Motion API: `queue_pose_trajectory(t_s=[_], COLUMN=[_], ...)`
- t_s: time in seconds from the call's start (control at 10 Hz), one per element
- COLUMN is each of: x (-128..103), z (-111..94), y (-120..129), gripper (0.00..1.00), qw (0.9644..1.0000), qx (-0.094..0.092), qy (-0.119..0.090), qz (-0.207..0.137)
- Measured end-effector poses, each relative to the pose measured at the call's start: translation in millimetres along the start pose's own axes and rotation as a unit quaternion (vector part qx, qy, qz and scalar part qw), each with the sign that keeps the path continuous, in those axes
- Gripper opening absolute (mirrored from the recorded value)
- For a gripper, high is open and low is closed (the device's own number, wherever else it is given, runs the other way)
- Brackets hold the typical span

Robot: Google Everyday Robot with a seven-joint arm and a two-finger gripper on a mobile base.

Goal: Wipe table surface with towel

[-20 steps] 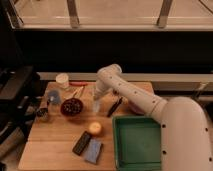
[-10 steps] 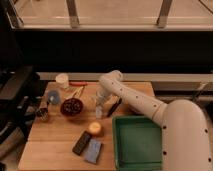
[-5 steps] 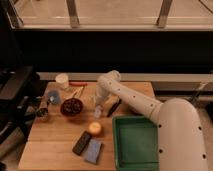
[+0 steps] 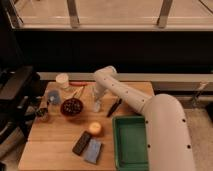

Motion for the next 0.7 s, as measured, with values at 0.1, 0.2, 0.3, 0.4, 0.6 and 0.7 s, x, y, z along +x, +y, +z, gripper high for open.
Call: queue_pose_trajectory(t_s=[0.1, 0.2, 0.3, 0.4, 0.6, 0.7], x=[17.0, 27.2, 31.0, 32.7, 26.2, 17.9], z=[3.9, 4.7, 5.2, 5.4, 6.1, 5.0], y=[-6.6, -9.6, -10.3, -11.4, -14.2, -20.0], gripper=[0.0, 0.0, 0.0, 0.0, 0.0, 0.0], qw=[1.0, 0.9999, 0.9999, 0.9998, 0.9998, 0.9997], qx=[0.004, 0.007, 0.007, 0.008, 0.013, 0.015], qy=[-0.001, 0.001, 0.0, 0.0, -0.005, -0.011], qz=[-0.009, -0.013, -0.015, -0.016, -0.017, -0.019])
